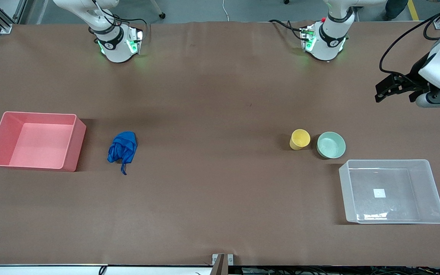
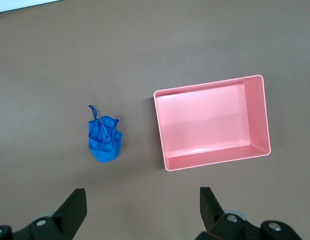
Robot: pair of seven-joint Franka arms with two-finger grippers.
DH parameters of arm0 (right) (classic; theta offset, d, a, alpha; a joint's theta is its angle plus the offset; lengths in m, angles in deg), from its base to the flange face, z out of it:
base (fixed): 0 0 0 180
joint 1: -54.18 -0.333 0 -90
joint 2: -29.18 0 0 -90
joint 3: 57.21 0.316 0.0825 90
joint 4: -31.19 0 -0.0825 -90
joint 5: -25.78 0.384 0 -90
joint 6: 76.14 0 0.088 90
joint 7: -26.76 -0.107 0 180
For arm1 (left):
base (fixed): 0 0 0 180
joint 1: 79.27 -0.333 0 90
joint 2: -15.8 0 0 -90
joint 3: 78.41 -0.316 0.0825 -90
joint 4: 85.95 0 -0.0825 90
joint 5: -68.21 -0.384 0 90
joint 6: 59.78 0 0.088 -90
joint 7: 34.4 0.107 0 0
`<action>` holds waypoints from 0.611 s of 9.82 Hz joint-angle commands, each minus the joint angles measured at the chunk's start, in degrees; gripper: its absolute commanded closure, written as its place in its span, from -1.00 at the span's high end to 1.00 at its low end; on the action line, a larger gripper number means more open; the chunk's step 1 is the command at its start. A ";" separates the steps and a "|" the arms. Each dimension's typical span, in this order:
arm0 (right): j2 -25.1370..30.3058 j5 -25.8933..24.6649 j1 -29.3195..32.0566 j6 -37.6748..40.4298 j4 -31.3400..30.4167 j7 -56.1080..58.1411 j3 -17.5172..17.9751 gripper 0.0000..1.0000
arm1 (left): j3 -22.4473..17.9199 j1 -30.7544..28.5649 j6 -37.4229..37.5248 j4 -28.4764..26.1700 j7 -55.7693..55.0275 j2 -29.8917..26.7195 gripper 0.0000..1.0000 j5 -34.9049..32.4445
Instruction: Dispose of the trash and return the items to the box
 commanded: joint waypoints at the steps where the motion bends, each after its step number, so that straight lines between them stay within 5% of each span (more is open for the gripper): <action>1: 0.45 0.60 0.28 0.18 -0.50 -0.65 0.08 1.00 | -0.25 0.41 0.26 0.38 -0.07 1.17 1.00 -1.10; 6: 0.01 -0.19 -1.29 -0.08 0.02 -0.39 0.17 1.00 | -0.60 0.15 -2.02 -1.08 0.97 1.97 1.00 -1.02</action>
